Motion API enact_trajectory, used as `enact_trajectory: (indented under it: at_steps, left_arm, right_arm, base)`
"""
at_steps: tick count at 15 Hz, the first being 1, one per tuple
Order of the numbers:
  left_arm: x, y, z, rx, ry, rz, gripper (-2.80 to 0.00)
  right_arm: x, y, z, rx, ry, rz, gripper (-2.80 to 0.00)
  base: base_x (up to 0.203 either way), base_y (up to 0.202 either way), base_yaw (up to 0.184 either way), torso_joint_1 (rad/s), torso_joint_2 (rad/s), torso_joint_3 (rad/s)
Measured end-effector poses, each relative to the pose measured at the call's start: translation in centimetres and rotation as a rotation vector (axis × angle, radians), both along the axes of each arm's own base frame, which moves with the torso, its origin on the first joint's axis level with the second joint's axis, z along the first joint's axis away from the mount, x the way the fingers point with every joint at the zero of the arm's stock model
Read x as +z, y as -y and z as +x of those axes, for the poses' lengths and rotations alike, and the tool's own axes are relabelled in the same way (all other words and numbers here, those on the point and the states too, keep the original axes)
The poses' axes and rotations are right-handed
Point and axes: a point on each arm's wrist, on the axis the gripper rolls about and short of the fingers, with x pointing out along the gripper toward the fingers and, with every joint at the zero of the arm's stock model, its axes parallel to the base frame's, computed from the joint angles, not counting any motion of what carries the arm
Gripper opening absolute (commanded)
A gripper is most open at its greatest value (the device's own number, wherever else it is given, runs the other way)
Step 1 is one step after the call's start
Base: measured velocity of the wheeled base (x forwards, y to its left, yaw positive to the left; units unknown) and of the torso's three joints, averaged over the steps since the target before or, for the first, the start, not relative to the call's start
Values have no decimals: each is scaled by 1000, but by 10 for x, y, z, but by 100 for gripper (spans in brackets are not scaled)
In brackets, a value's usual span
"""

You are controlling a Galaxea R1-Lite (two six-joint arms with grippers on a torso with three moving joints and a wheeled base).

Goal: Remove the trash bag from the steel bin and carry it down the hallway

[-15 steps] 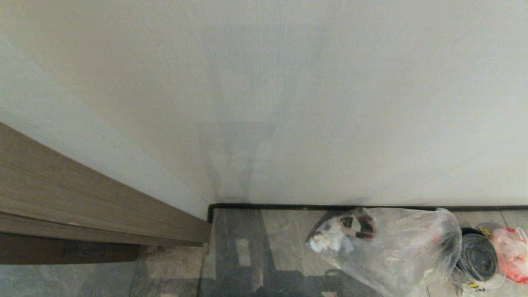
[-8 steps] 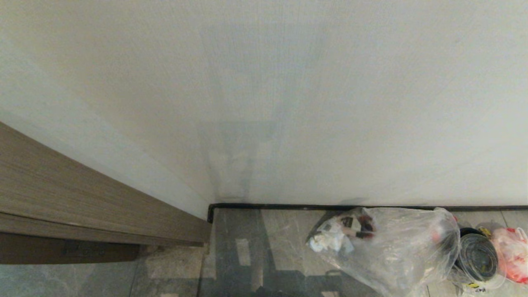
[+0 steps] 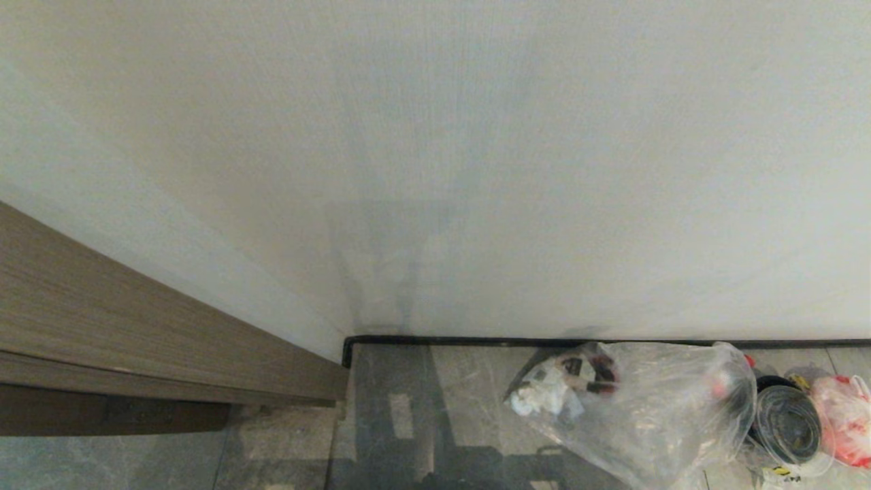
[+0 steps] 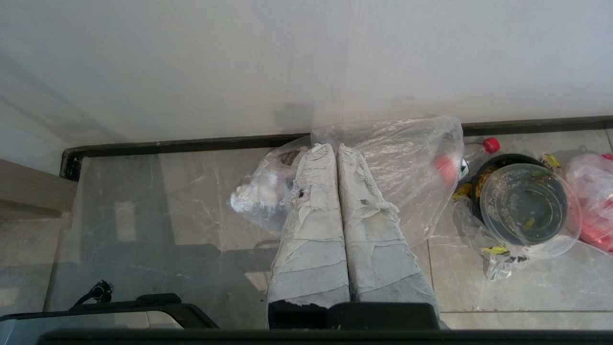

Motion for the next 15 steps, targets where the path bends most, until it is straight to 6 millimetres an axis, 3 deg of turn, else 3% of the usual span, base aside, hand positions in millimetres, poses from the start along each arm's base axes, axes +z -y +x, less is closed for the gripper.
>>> enact_trajectory:
  at_steps: [4,15]
  left_arm:
    - [0,0,0,1,-1,-6,-280]
    - [0,0,0,1,-1,-6,-280]
  right_arm:
    - [0,0,0,0,0,0,-280]
    - [0,0,0,0,-1,2,-280]
  base:
    - [0,0,0,-1,1,64]
    - [0,0,0,1,4,196]
